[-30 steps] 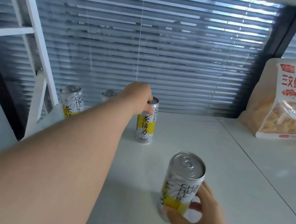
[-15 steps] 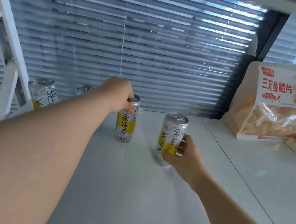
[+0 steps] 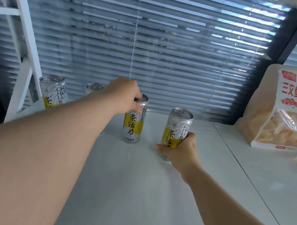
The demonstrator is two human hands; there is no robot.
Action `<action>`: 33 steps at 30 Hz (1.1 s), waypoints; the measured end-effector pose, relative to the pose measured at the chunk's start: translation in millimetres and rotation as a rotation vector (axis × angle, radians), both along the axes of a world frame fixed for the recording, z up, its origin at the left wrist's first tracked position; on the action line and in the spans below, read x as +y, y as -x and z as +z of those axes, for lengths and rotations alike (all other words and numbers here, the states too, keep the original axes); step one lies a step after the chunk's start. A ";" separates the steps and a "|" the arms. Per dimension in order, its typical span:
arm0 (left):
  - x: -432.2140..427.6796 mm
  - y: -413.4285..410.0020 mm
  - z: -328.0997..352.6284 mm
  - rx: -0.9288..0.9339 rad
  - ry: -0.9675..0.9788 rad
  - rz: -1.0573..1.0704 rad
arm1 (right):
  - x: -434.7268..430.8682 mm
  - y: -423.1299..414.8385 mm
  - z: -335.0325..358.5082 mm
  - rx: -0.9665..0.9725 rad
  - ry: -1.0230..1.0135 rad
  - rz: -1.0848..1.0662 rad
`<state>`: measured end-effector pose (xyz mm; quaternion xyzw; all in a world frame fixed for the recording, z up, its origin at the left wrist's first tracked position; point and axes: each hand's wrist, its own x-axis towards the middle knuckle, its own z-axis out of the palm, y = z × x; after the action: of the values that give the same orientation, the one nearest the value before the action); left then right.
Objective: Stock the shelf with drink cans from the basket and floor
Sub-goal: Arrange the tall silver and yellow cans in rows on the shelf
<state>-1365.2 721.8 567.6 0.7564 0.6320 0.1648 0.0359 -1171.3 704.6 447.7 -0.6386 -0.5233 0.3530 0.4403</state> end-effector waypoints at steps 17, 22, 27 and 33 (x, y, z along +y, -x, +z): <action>4.1 -2.2 -5.9 0.011 -0.060 0.025 | 31.8 9.4 2.3 -0.174 0.004 -0.033; 2.1 2.9 -11.8 0.008 -0.077 0.010 | 35.7 12.2 -0.4 -0.217 -0.023 -0.048; 1.9 6.1 -18.6 0.021 -0.100 0.001 | 35.7 12.8 -3.9 -0.277 -0.033 -0.042; 4.8 7.3 -26.4 0.059 -0.144 -0.023 | 34.6 16.2 -2.3 -0.349 -0.003 -0.069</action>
<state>-1372.5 726.6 541.2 0.7686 0.6107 0.1873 -0.0354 -1187.5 739.2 445.4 -0.7071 -0.5701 0.2208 0.3553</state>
